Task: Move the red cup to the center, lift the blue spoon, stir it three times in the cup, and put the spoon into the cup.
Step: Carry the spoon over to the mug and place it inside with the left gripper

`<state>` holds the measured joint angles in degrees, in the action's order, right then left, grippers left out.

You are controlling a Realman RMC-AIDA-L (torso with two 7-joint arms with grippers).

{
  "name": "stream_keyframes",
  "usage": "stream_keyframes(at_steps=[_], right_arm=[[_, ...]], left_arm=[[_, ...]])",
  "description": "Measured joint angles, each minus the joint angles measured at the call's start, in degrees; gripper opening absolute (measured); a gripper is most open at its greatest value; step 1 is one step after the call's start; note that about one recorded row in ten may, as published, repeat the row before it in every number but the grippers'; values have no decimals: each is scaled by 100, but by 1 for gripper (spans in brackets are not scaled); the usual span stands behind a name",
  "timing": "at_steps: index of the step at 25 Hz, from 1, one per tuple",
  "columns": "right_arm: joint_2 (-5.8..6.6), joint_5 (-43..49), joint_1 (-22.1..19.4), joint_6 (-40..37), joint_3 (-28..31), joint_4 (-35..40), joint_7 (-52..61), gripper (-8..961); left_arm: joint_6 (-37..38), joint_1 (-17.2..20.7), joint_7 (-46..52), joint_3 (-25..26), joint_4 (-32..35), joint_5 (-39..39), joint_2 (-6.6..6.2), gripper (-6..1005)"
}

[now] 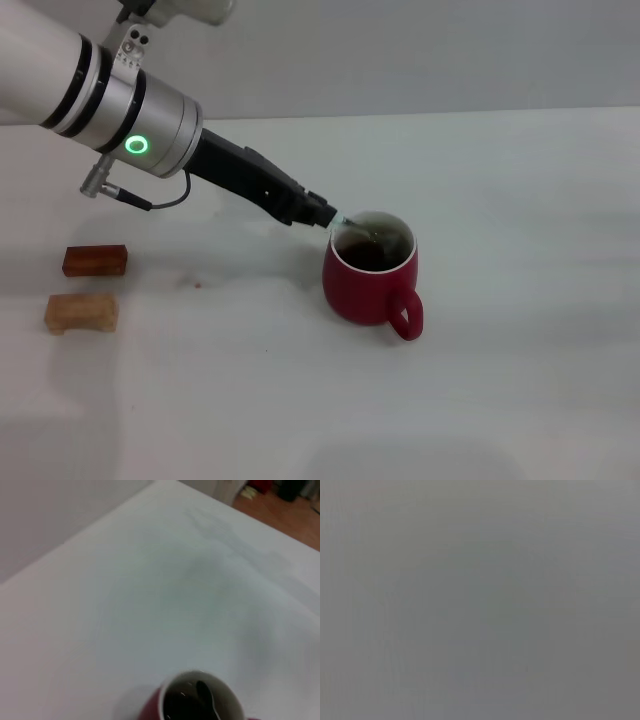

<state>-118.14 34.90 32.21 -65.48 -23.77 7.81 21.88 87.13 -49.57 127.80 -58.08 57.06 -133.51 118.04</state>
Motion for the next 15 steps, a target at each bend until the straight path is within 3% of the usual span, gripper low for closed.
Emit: stream_keyframes(at_steps=[15], right_arm=[[2,-1,18,-9,-28,-17,0,389]], left_arm=[[-380,246,-72,-2,-168,133,-5,142]])
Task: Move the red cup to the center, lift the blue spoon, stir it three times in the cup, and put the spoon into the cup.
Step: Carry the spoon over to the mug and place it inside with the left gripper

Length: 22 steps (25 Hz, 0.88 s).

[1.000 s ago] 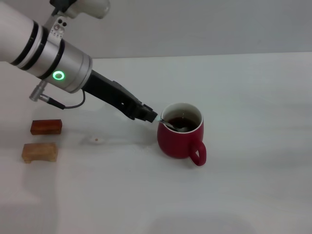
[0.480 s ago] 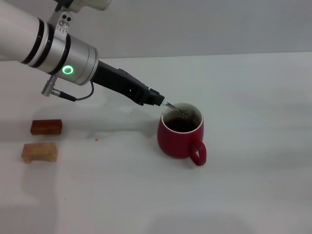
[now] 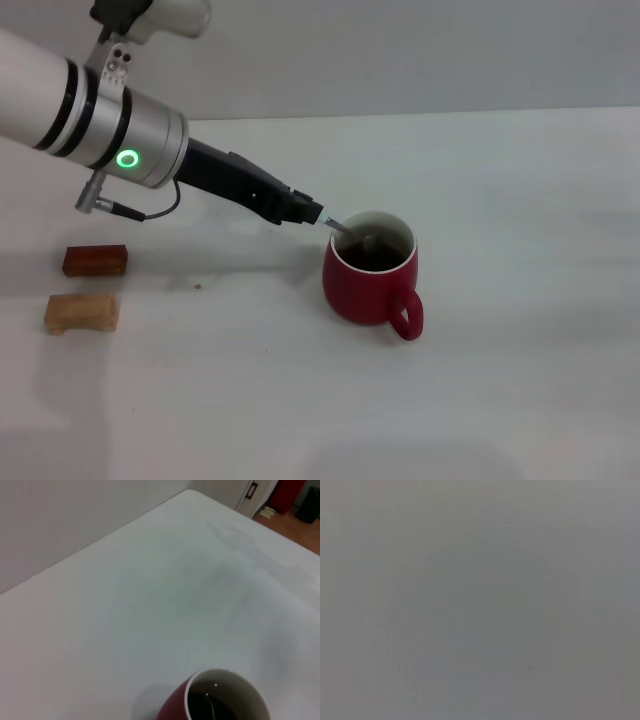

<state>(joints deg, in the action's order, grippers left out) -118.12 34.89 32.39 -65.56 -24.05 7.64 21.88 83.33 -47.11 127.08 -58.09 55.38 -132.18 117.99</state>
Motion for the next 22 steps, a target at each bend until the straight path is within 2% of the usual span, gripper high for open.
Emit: stream_keyframes(at_steps=[5,13,22], right_arm=[[0,0,10,4,-3,0,0,390],[0,0,56,9,-51,13,0,390],[23,0,74,9,-47,32,0,389]], left_arm=[[-23,138,4,4,-13,30,-2,143],[-73,143,75,-1,-126,49,40,142],[-135,181,89,0,-183,254,30,167]])
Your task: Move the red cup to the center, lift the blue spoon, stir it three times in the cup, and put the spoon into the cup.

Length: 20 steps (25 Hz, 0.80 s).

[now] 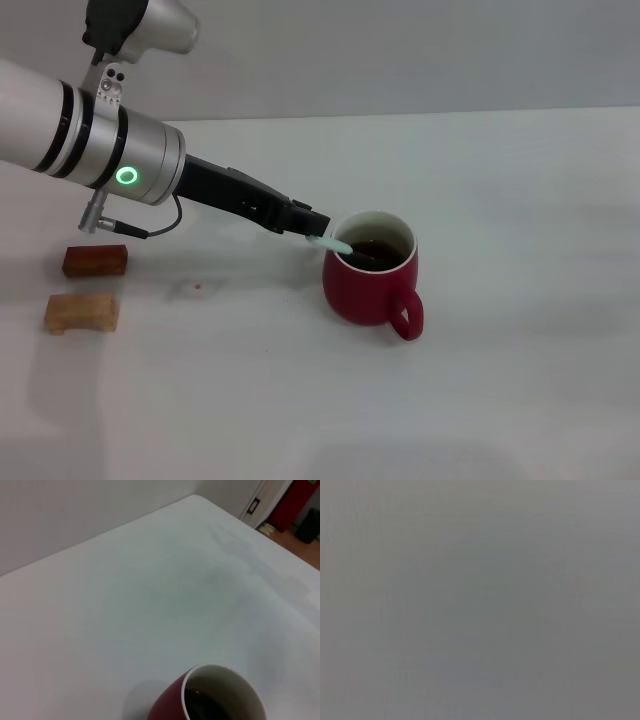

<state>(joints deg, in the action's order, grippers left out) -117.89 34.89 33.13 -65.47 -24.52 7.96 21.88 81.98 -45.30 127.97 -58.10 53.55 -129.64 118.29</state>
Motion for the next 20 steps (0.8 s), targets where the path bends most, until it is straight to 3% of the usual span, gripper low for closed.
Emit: stream_keyframes(at_steps=[2,5,9,16,17,18,20], right_arm=[[11,0,0,1,4,3,0,389],[14,0,0,14,13,4,0,389],[14,0,1,25,34,3,0,390],[13,-17,-11,27,49,12,0,390],[13,-32,-21,34,49,13,0,390],[13,-32,-21,34,49,13,0,390],[13,-41,-28,60,50,13,0,390]], left_arm=[[-43,10,-5,0,0,47,9,176],[-147,73,-146,0,0,347,14,312],[-445,382,-1000,58,-42,1597,10,485],[-1579,1368,-4708,89,-1144,5784,19,772],[-1598,1546,-6137,73,-1758,7193,30,813],[-1598,1546,-6137,73,-1758,7193,30,813],[-1389,1651,-7384,62,-2431,8520,32,813]])
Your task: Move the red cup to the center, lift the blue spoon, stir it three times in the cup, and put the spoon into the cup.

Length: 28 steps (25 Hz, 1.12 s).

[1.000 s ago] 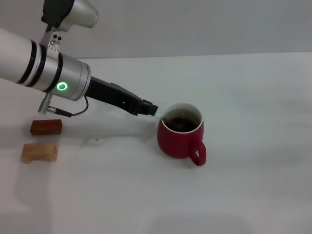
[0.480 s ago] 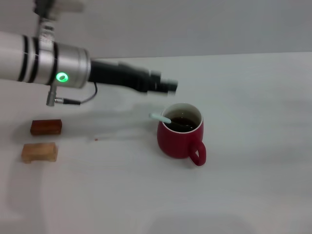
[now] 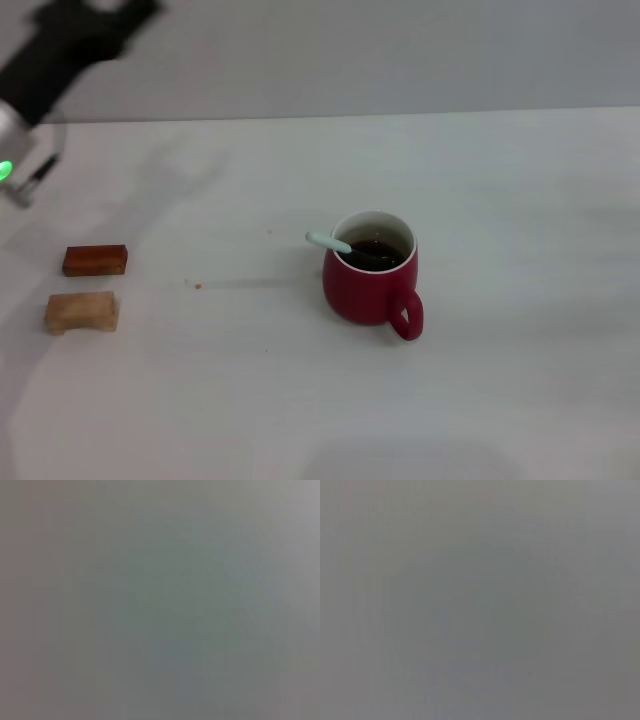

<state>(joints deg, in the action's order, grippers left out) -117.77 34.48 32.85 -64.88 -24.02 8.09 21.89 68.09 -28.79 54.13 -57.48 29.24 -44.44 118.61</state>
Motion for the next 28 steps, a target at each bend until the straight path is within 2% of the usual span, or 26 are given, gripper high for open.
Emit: stream_keyframes(at_steps=[5,9,28], right_arm=[[2,-24,-29,49,58,18,0,389],[3,-27,-62,90,82,25,0,389],[-28,10,-92,92,46,26,0,390]], left_arm=[[1348,124,-2921,11,-1549,2359,35,813],[1855,168,-4283,15,-2064,2904,44,813],[2103,311,-4302,15,-2449,2989,48,813]])
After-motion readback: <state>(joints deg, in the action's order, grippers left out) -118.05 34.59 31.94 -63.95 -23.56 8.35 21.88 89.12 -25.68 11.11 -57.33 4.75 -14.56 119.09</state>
